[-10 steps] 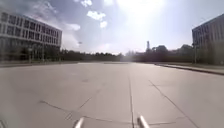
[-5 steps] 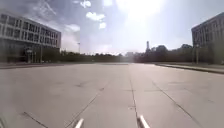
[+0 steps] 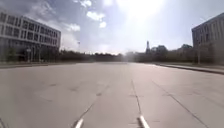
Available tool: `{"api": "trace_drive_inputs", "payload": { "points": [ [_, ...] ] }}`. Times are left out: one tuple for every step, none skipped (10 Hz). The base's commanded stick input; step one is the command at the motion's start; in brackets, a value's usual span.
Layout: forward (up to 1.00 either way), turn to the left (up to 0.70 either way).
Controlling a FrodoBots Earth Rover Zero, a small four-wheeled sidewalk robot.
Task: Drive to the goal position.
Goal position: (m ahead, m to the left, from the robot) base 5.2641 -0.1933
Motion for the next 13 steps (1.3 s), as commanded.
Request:
{"api": "trace_drive_inputs", "payload": {
  "points": [
    [0.7,0.0],
    [0.7,0.0],
    [0.7,0.0],
    [0.7,0.0],
    [0.7,0.0],
    [0.7,0.0],
    [0.7,0.0],
    [0.7,0.0],
    [0.7,0.0],
    [0.7,0.0],
    [0.7,0.0],
    [0.7,0.0],
    [0.7,0.0]
  ]
}}
